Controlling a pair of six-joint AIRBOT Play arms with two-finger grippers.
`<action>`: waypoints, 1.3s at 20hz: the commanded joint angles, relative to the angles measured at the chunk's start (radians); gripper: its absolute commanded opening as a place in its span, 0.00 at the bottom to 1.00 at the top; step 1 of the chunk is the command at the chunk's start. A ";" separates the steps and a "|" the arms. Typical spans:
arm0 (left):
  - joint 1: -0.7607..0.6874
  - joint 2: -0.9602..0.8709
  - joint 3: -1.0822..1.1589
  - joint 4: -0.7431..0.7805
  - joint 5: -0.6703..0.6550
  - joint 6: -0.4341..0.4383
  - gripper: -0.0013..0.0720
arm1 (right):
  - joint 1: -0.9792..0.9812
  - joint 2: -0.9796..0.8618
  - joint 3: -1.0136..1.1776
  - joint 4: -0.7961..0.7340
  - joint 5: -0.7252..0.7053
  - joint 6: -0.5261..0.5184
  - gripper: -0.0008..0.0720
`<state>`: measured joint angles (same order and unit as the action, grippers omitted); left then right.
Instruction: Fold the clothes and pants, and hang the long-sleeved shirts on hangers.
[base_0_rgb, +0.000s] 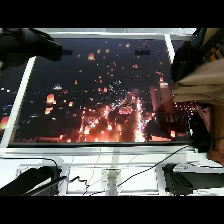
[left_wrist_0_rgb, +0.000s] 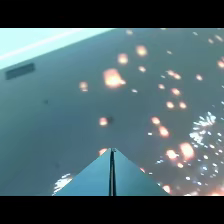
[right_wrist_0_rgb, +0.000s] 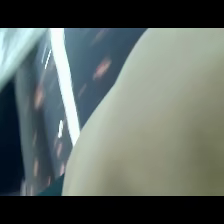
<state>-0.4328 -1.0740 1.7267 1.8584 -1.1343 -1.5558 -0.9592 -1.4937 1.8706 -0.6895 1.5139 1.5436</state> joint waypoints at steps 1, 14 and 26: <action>0.037 0.082 0.000 0.000 -0.056 0.000 0.03 | -0.251 0.032 0.000 -0.082 0.021 0.134 0.06; 0.035 0.026 -0.002 -0.038 -0.060 -0.039 0.03 | -0.188 -0.008 0.003 0.051 -0.639 0.117 0.06; 0.032 -0.046 -0.011 -0.064 -0.060 -0.038 0.03 | -0.113 -0.106 -0.007 -0.790 0.111 0.226 0.06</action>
<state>-0.4004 -1.1095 1.7180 1.7973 -1.1946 -1.5940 -1.0748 -1.5833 1.8652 -1.3205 1.4422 1.7470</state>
